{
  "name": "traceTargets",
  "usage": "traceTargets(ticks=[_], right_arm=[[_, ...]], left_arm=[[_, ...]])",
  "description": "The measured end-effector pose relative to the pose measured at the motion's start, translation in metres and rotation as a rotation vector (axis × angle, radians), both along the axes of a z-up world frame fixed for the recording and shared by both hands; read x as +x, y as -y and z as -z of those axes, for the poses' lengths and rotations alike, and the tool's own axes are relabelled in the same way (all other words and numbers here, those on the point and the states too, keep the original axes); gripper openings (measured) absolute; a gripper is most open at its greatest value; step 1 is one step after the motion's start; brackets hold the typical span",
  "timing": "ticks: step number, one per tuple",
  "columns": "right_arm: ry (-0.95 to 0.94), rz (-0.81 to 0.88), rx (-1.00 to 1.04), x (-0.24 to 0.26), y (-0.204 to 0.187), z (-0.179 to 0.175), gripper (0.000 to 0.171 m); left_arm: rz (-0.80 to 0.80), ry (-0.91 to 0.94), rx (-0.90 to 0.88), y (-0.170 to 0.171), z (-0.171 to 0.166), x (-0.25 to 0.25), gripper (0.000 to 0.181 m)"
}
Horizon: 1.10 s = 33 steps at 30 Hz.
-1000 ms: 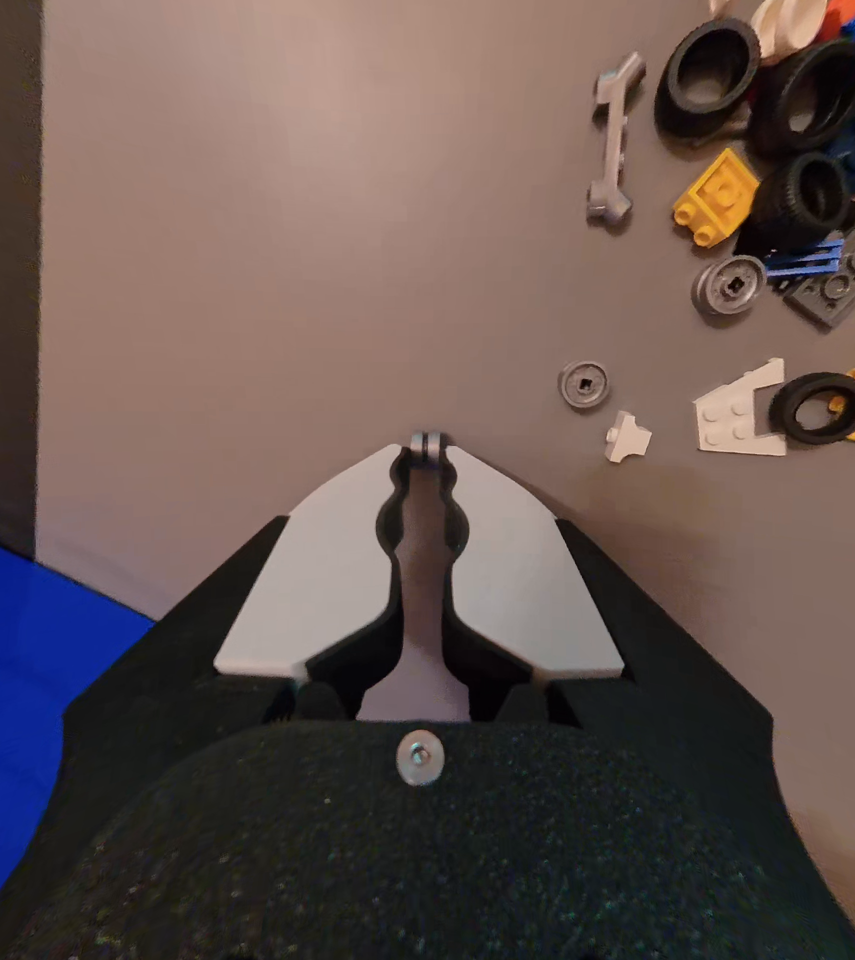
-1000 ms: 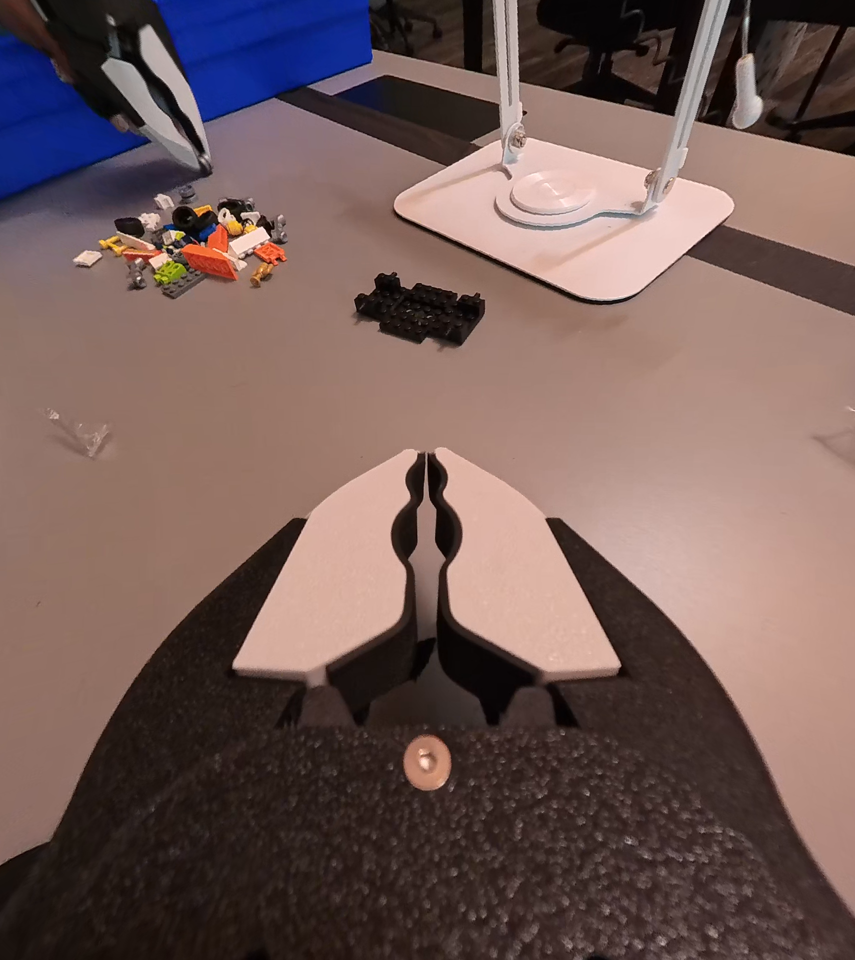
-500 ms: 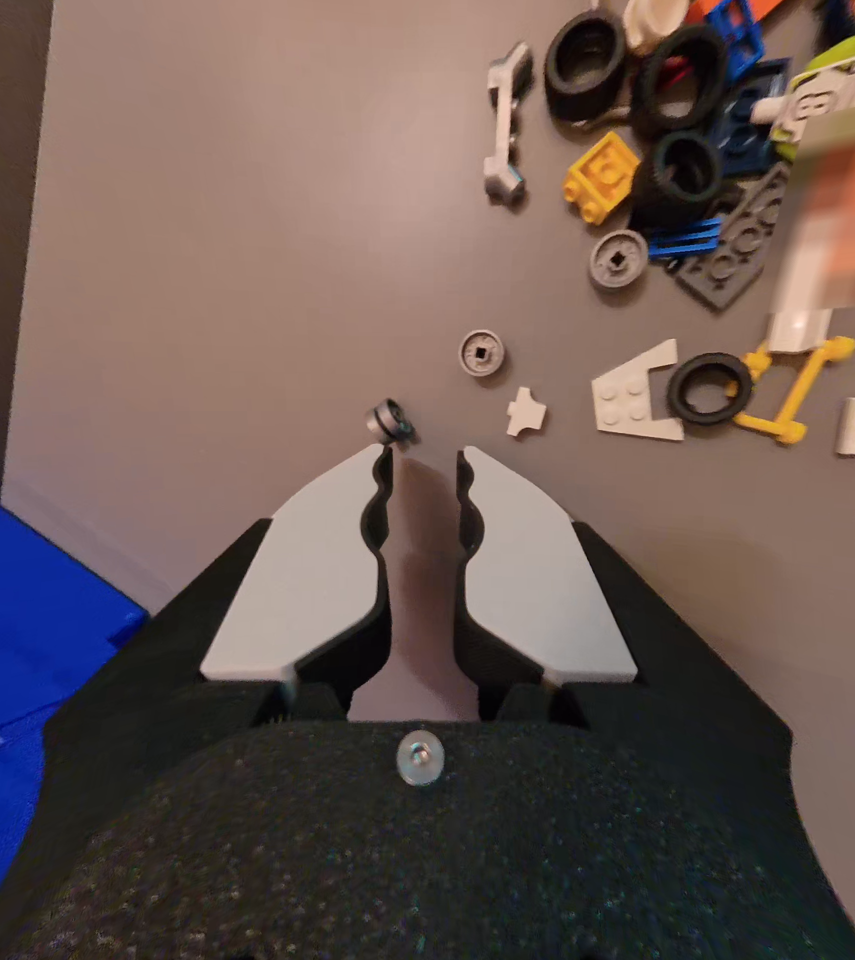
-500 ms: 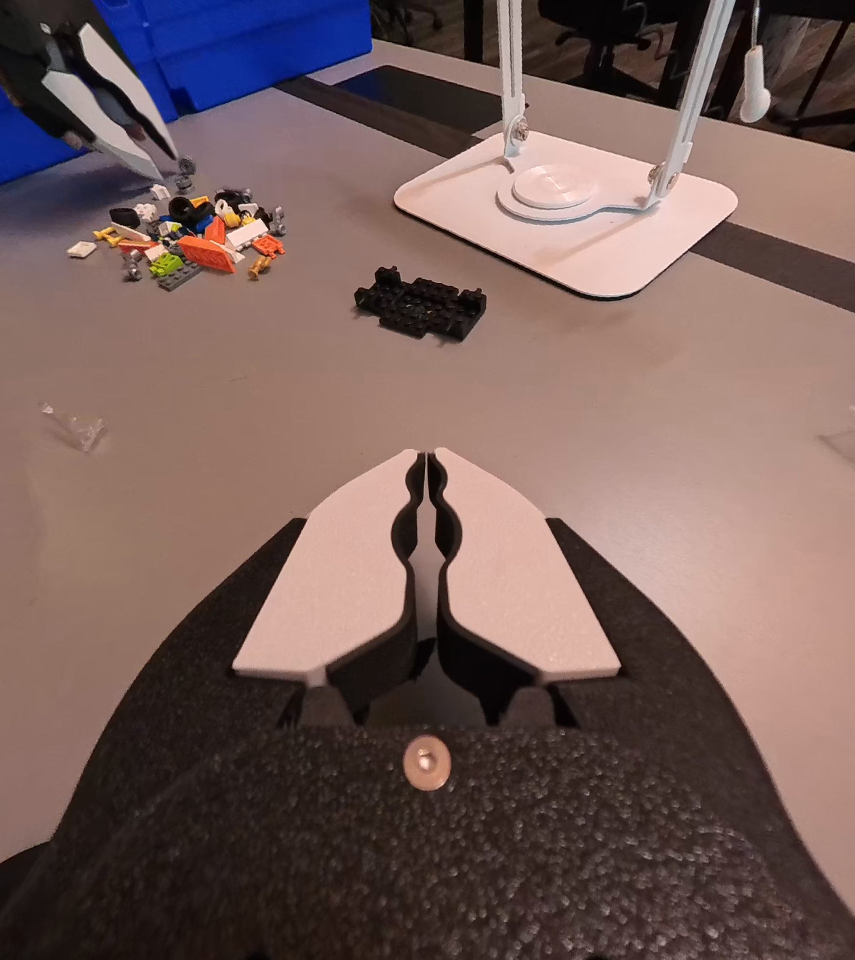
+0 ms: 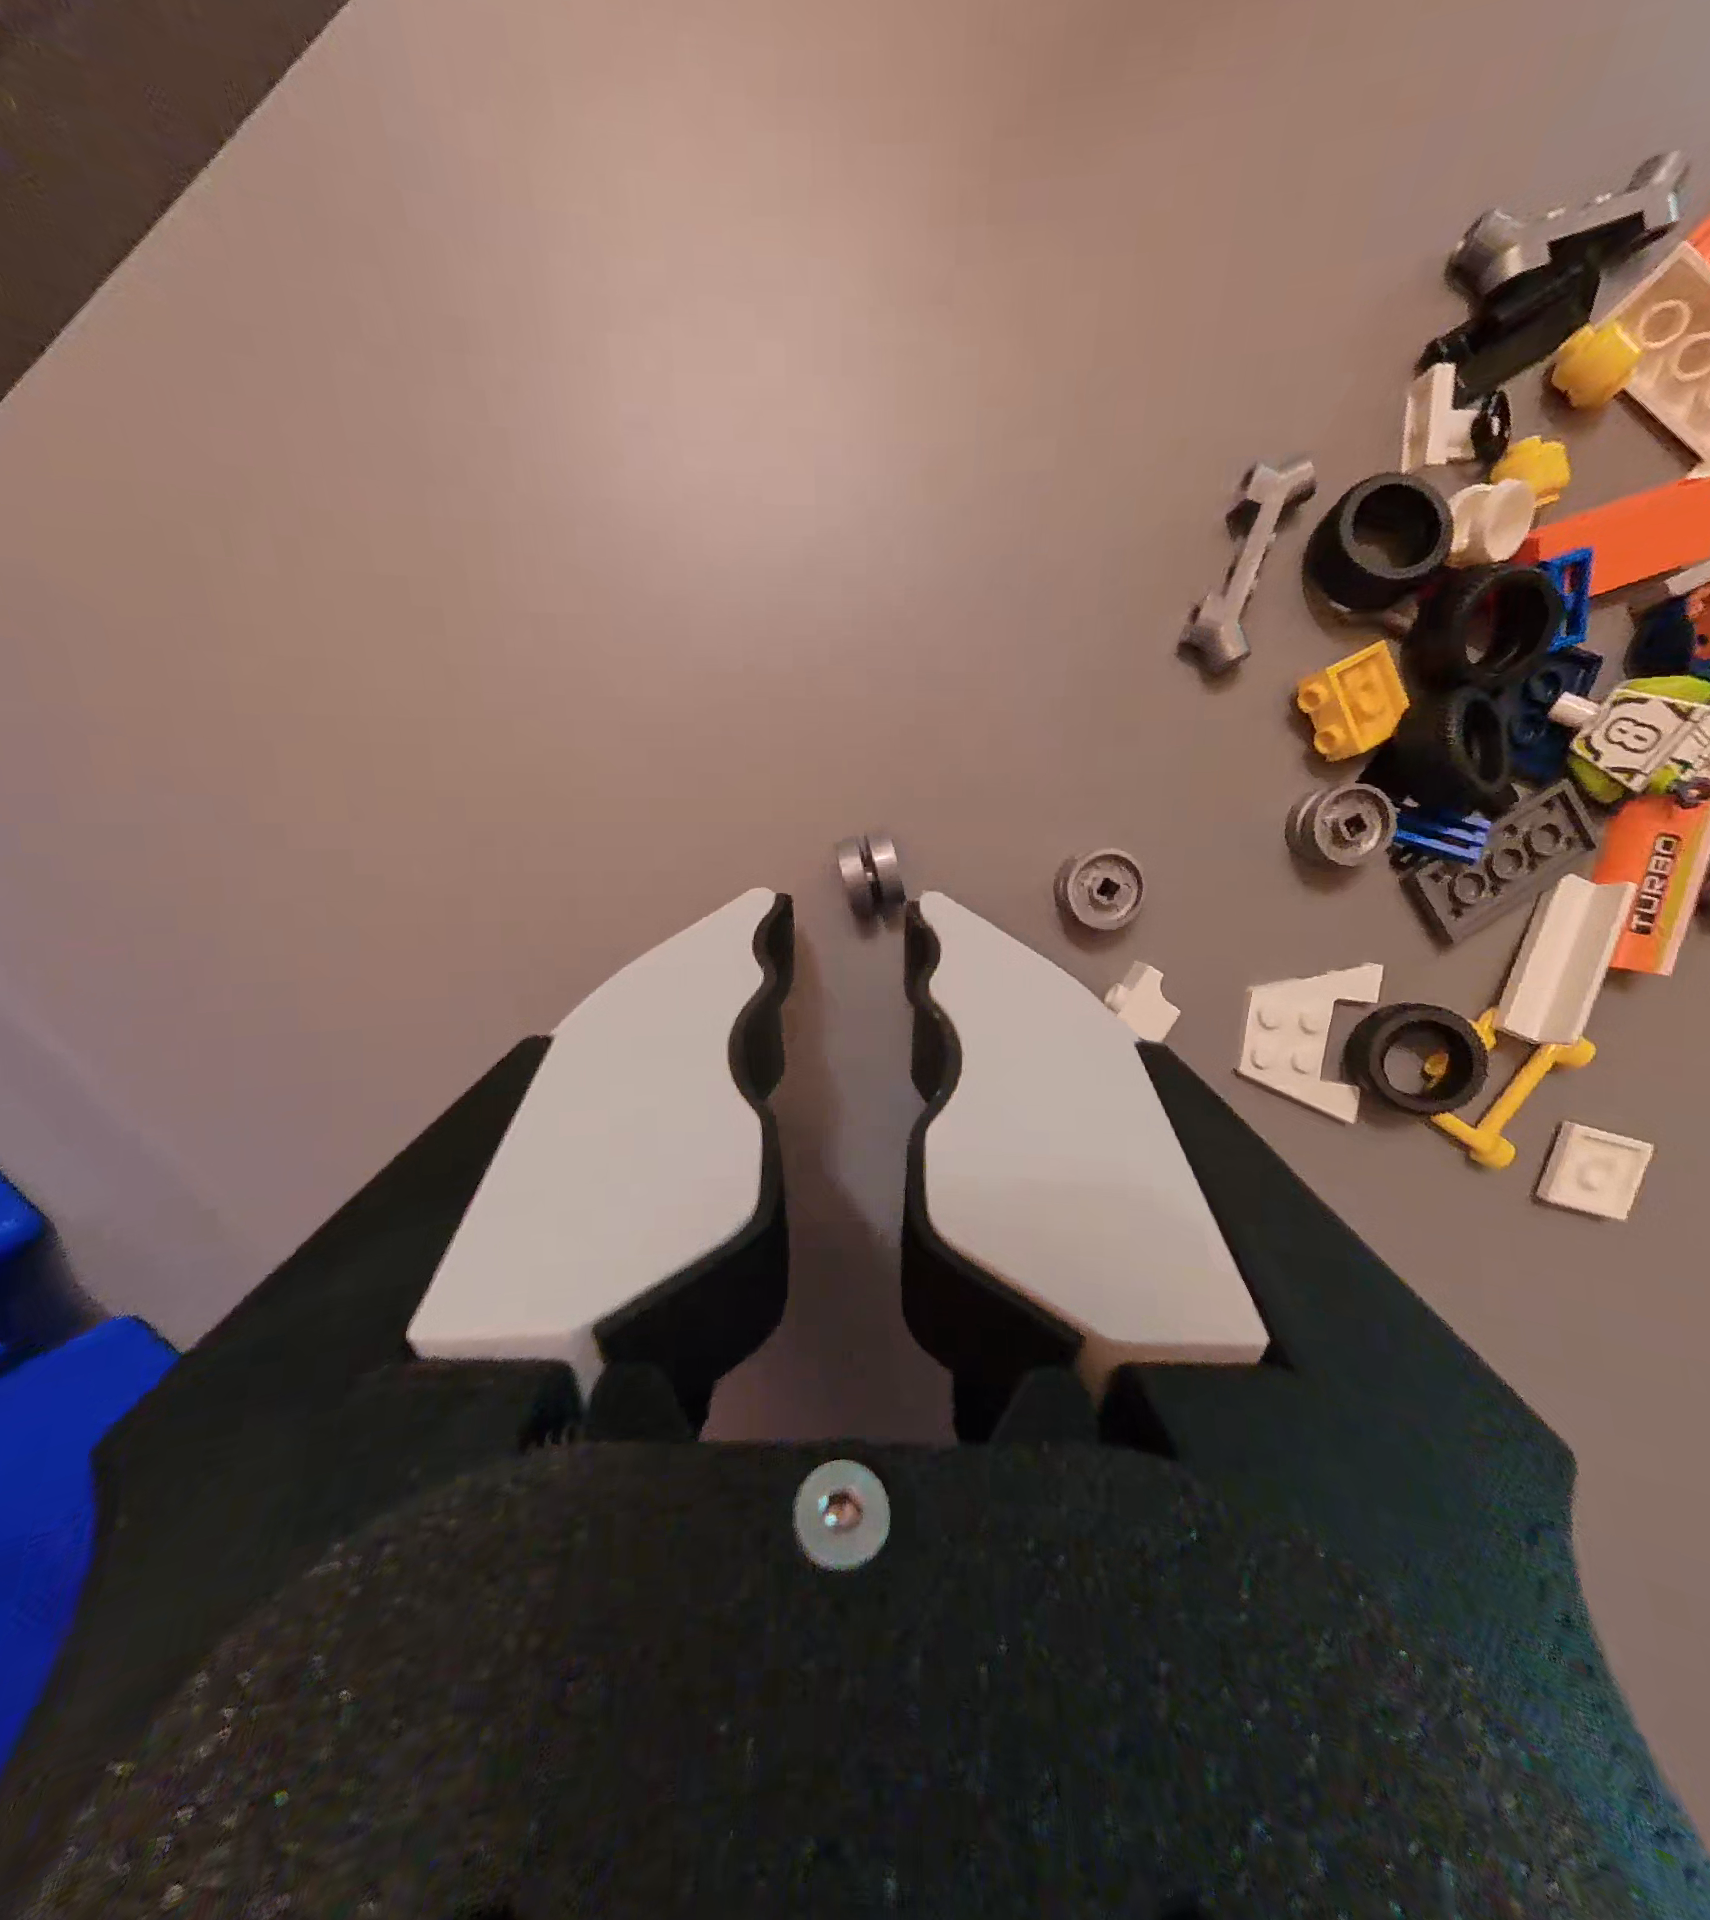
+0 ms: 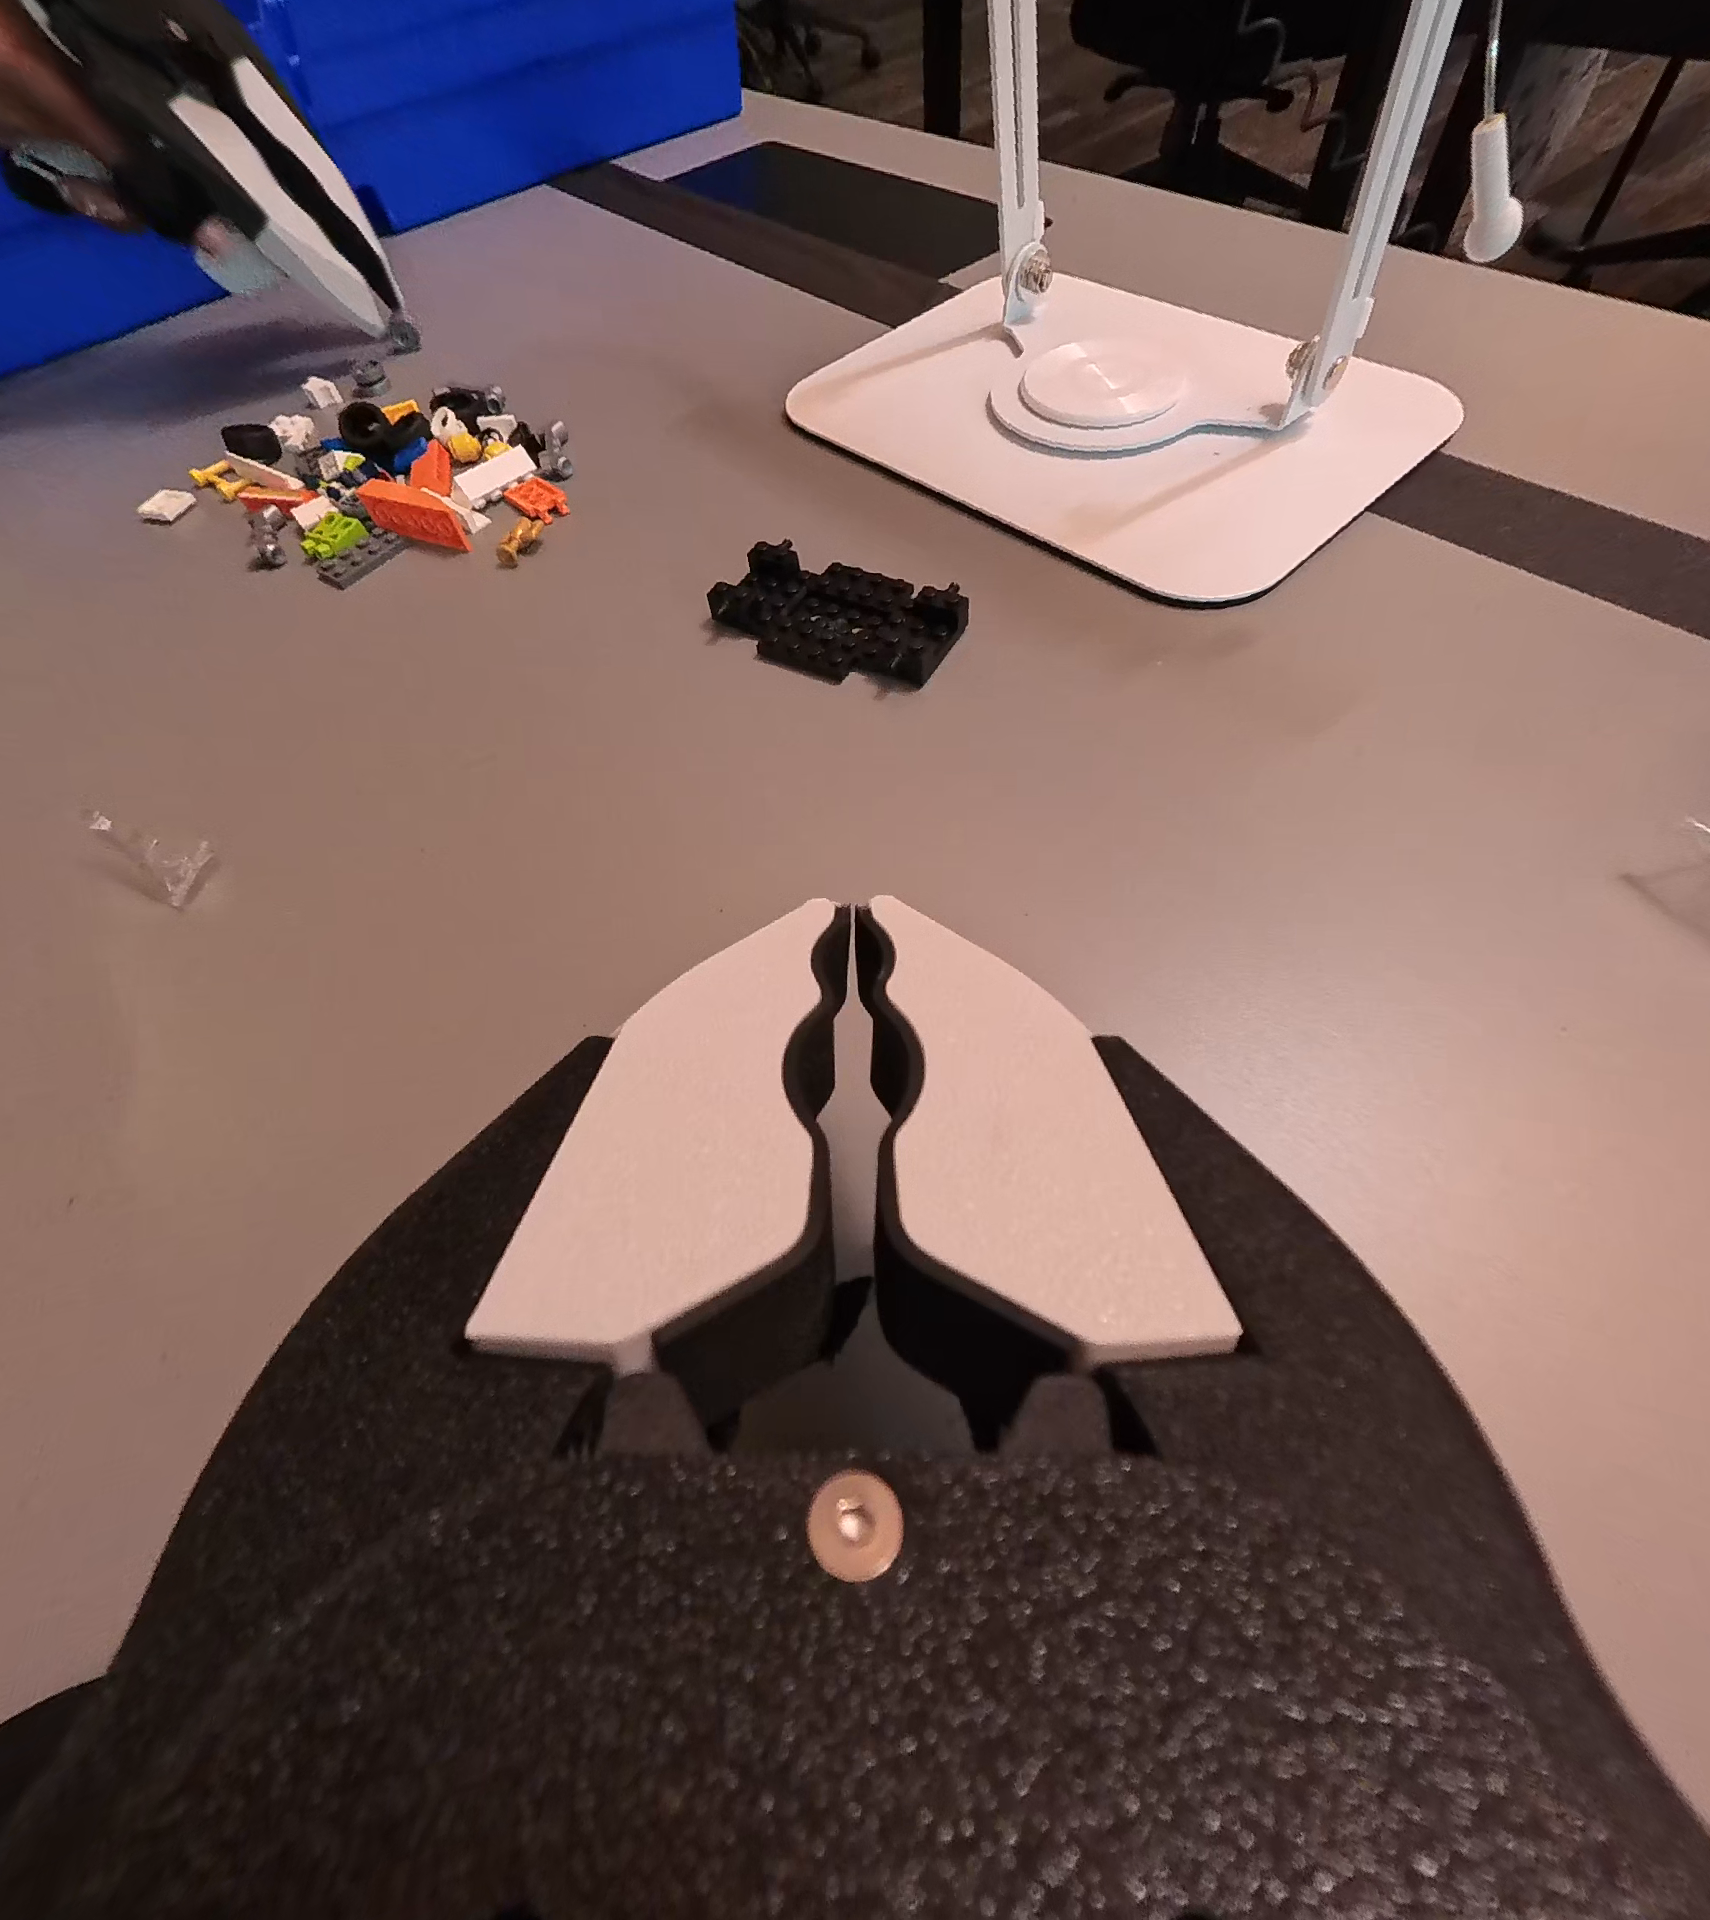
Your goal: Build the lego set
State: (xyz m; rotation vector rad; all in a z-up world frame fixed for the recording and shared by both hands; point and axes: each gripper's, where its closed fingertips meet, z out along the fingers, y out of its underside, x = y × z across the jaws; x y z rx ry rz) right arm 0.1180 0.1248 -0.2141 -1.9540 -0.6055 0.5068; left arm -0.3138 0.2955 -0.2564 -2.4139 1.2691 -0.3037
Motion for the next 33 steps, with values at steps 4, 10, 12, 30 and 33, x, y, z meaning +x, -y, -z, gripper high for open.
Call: traceTargets(ticks=[4,10,12,30,33], right_arm=[[0.003,-0.006,-0.005,-0.001,0.001,0.001,0.001],[0.004,-0.005,-0.002,-0.001,0.001,0.001,0.001],[0.002,-0.004,-0.003,-0.001,0.001,0.0,0.001],[0.001,-0.008,-0.019,0.0,0.0,0.004,0.001],[-0.003,-0.008,-0.022,0.0,0.0,0.004,0.001]], left_arm=[[0.007,0.01,0.043,-0.007,0.0,0.011,0.005],[0.063,-0.043,0.109,-0.014,0.0,0.021,0.0],[0.079,-0.08,0.136,-0.017,-0.002,0.02,0.0],[0.152,-0.18,0.072,-0.06,0.008,0.012,0.011],[0.164,-0.212,0.098,-0.063,0.006,0.008,0.0]])
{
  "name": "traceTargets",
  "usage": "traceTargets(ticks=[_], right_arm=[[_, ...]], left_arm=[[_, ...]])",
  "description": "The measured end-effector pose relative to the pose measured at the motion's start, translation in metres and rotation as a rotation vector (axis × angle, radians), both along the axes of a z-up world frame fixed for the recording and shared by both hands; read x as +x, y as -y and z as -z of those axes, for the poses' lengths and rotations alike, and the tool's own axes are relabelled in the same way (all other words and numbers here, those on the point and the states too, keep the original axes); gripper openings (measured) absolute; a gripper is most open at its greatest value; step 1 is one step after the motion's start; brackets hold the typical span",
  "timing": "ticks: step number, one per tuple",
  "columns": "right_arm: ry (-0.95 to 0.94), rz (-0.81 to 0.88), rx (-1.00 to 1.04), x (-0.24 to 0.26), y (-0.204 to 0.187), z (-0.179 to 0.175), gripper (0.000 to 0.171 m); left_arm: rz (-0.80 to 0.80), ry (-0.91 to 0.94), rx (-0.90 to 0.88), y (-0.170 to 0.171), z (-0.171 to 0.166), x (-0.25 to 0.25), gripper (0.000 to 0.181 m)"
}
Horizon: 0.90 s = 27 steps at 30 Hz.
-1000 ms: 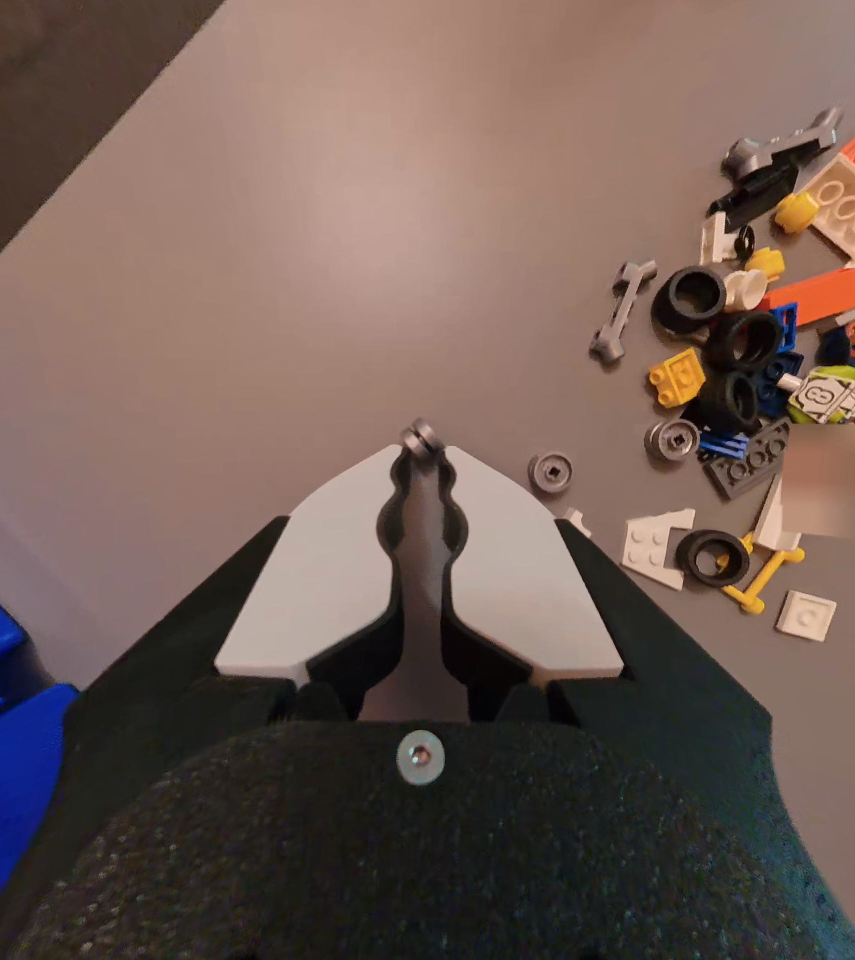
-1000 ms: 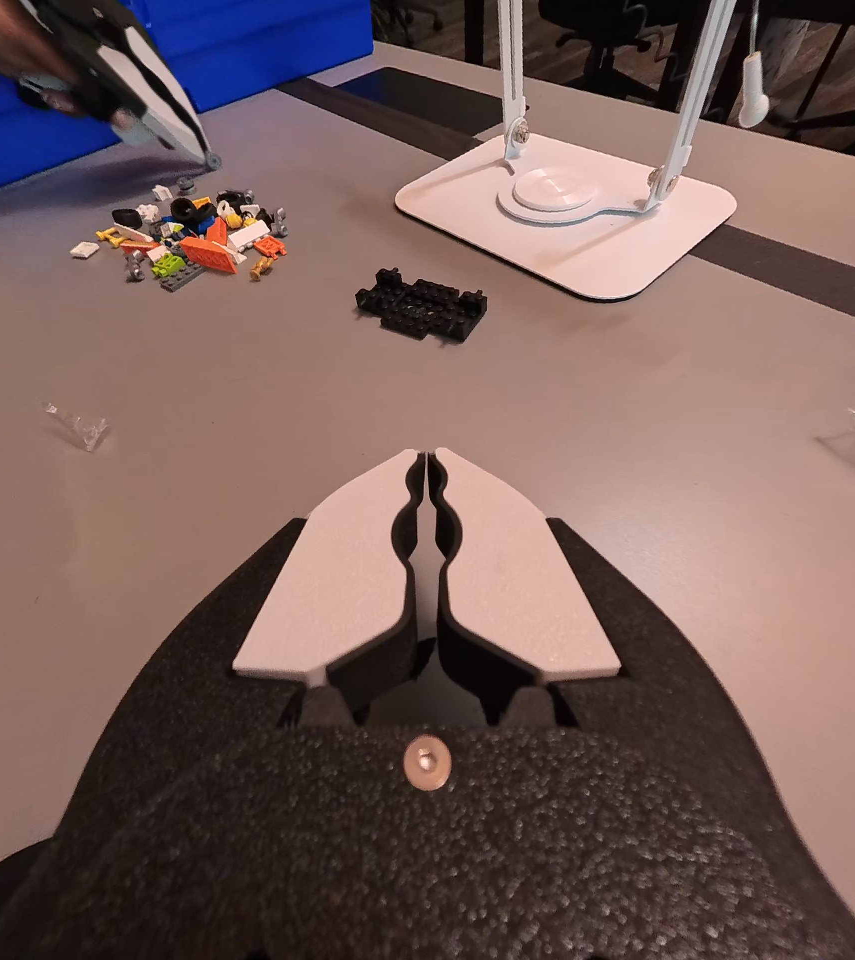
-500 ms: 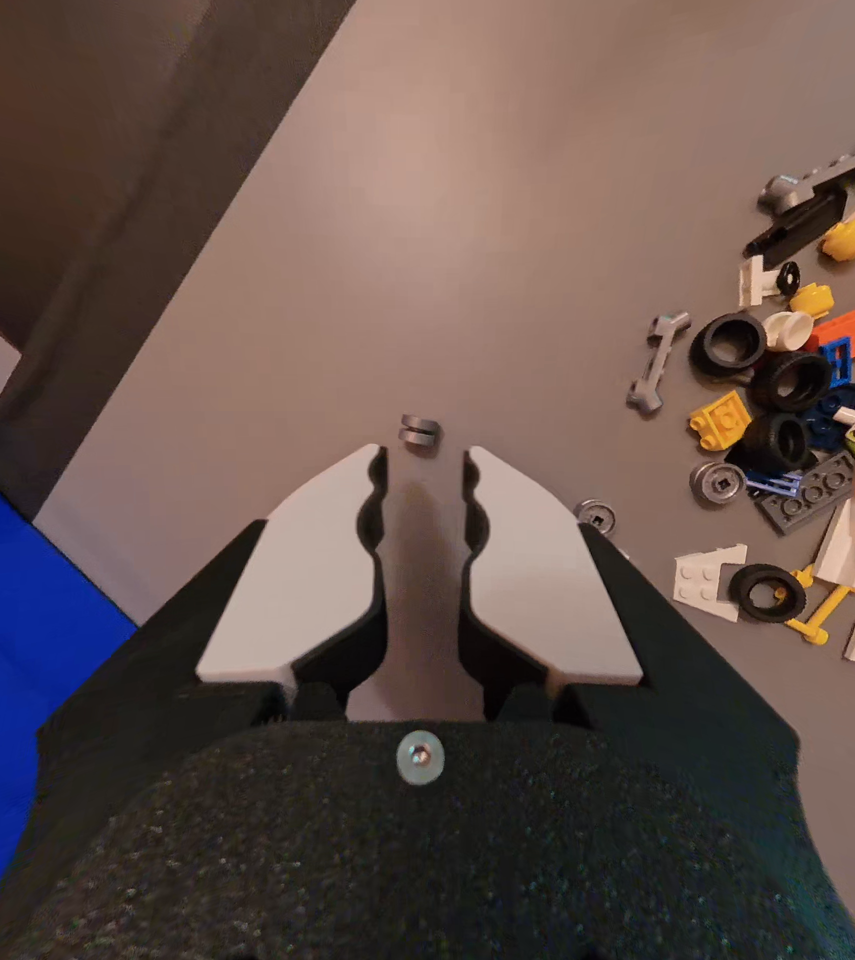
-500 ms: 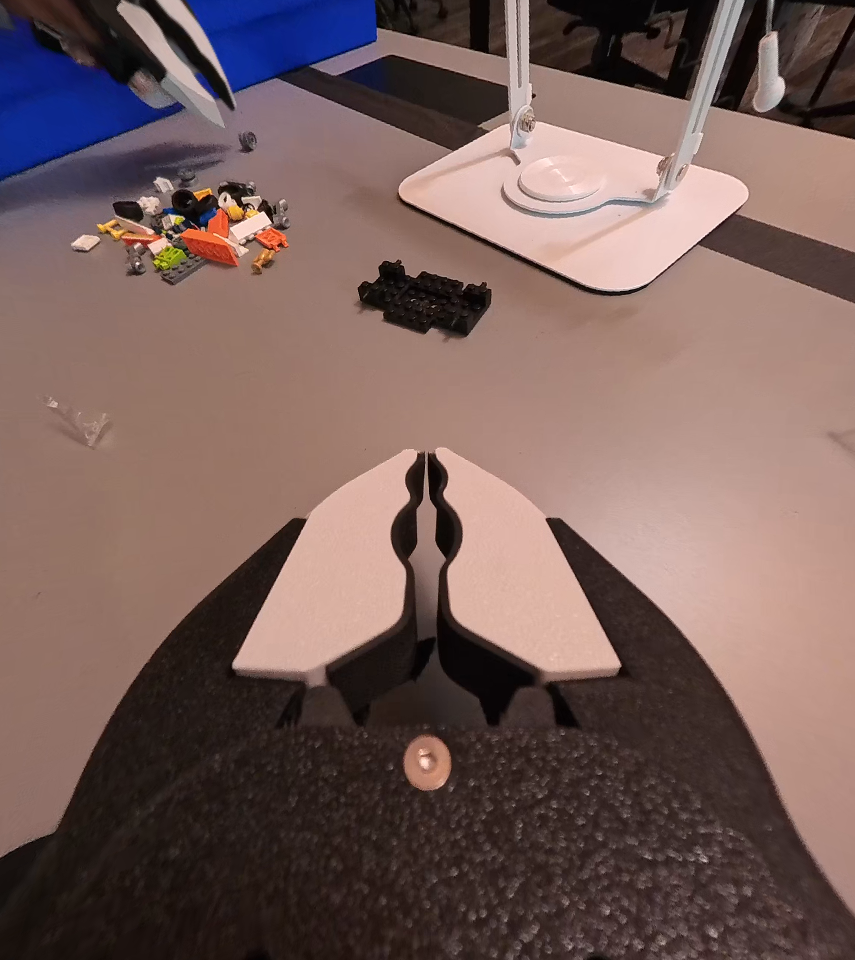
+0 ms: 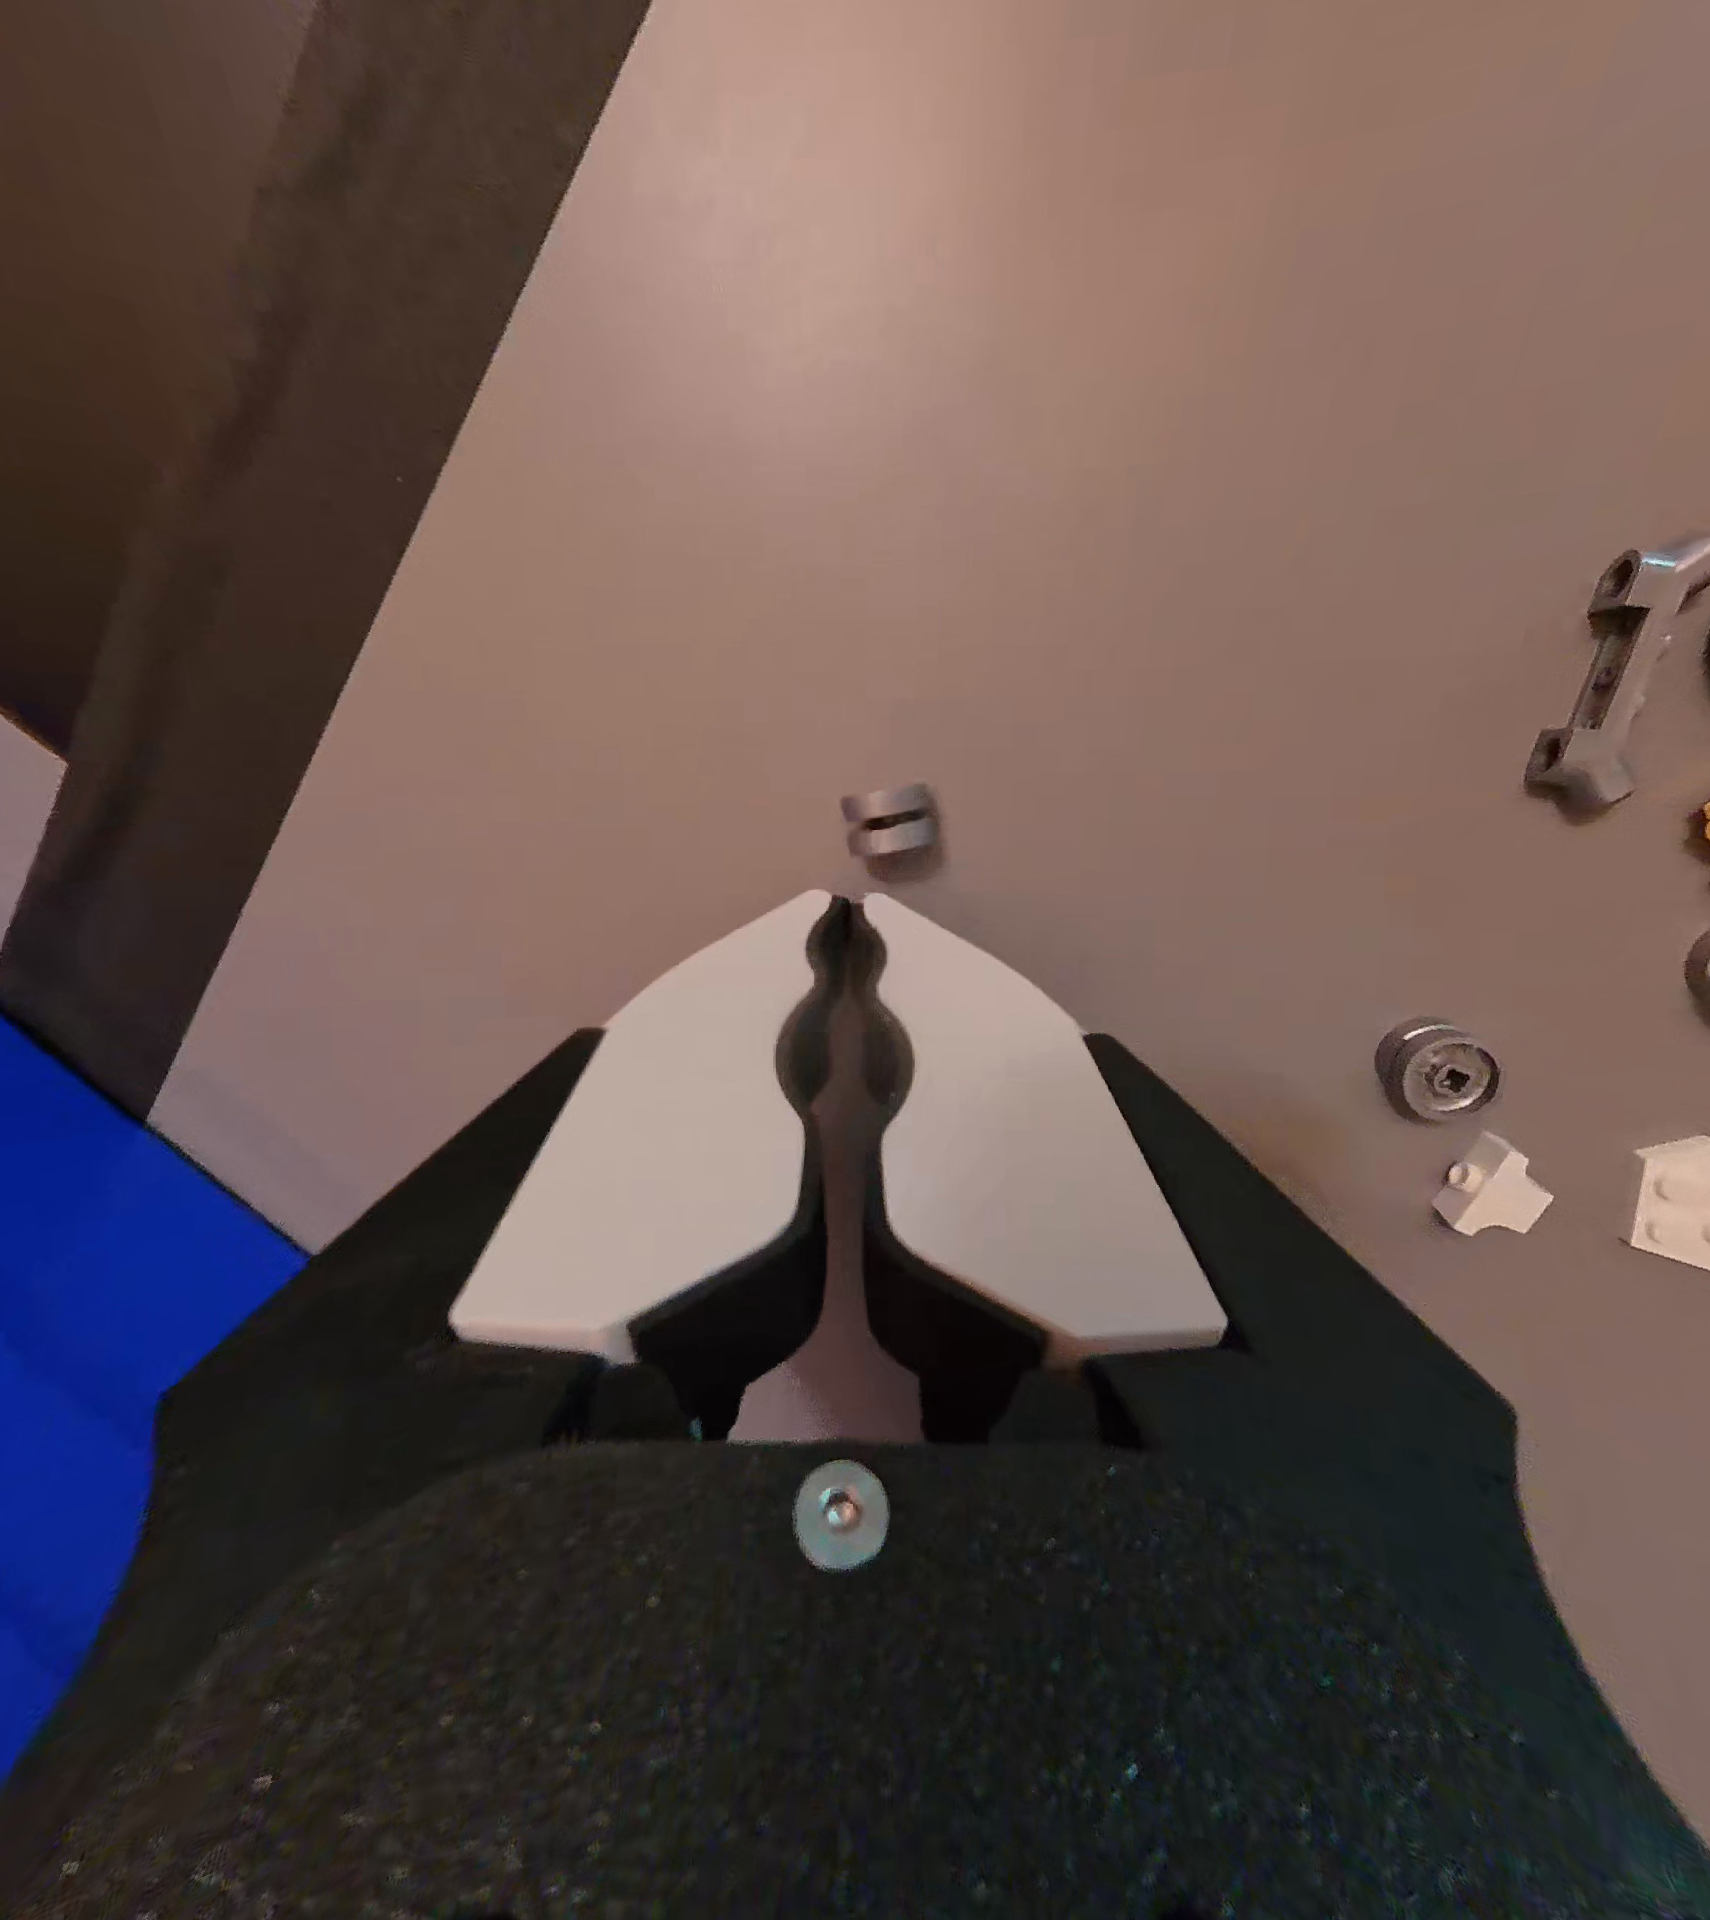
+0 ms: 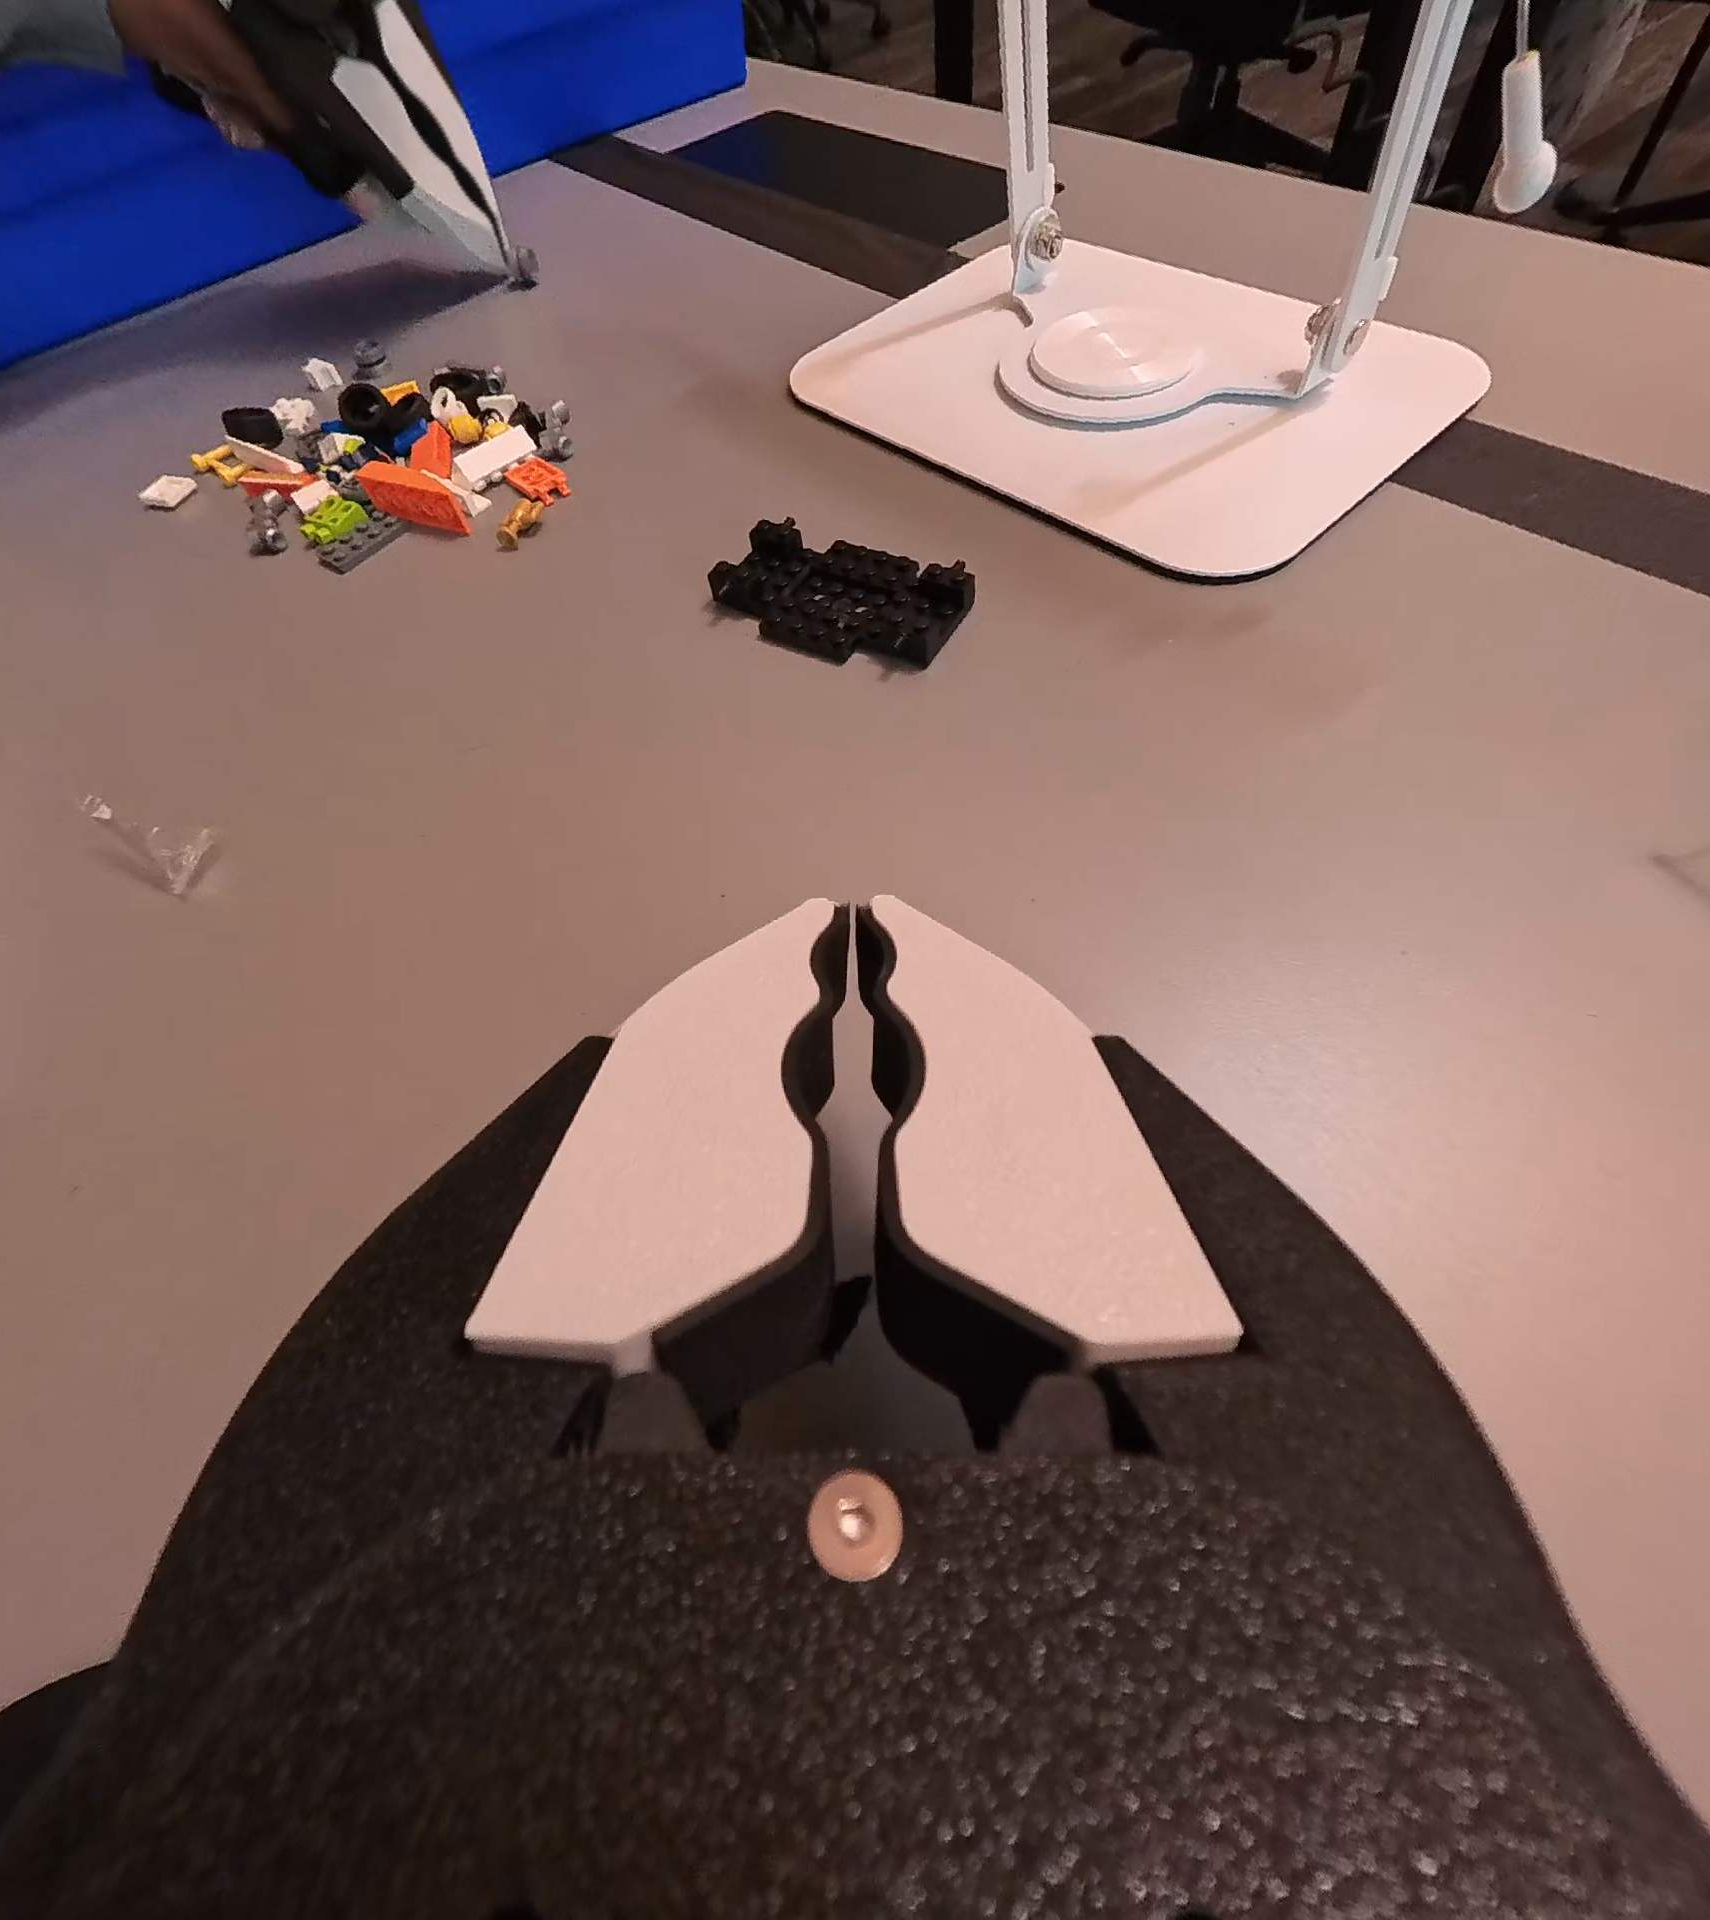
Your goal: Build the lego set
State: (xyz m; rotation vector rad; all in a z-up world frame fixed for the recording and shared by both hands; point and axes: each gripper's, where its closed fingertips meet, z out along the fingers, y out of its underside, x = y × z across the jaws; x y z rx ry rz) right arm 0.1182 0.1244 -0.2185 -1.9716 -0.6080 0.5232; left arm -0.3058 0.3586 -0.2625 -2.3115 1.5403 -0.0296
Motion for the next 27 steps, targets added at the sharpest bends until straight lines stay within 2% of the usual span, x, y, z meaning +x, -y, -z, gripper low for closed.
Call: traceTargets(ticks=[3,6,7,12,15,21,23,27], right_arm=[[-0.002,-0.004,-0.006,-0.001,0.0,0.001,0.001],[0.001,-0.01,-0.01,-0.002,0.001,0.002,0.001],[0.003,-0.01,-0.009,-0.002,0.001,0.002,0.001],[0.003,-0.003,0.001,0.0,0.001,-0.001,0.001],[0.0,-0.005,-0.002,-0.001,0.001,0.0,0.001],[0.004,-0.011,-0.004,-0.002,0.002,0.001,0.001],[-0.002,-0.011,-0.009,-0.002,0.001,0.001,0.001],[0.001,-0.018,-0.015,-0.004,0.002,0.003,0.001]], left_arm=[[0.008,0.011,0.002,0.001,-0.007,0.004,0.0],[-0.001,0.022,-0.076,0.008,-0.006,0.009,0.03],[-0.004,0.008,-0.076,0.007,-0.003,0.008,0.034],[0.056,0.019,-0.109,0.011,0.002,0.017,0.031],[0.064,0.006,-0.117,0.01,0.003,0.019,0.015],[0.079,-0.043,-0.118,0.011,-0.003,0.017,0.015],[0.11,-0.126,-0.112,0.015,-0.009,0.01,0.015],[0.224,-0.493,-0.152,0.031,-0.02,-0.024,0.015]])
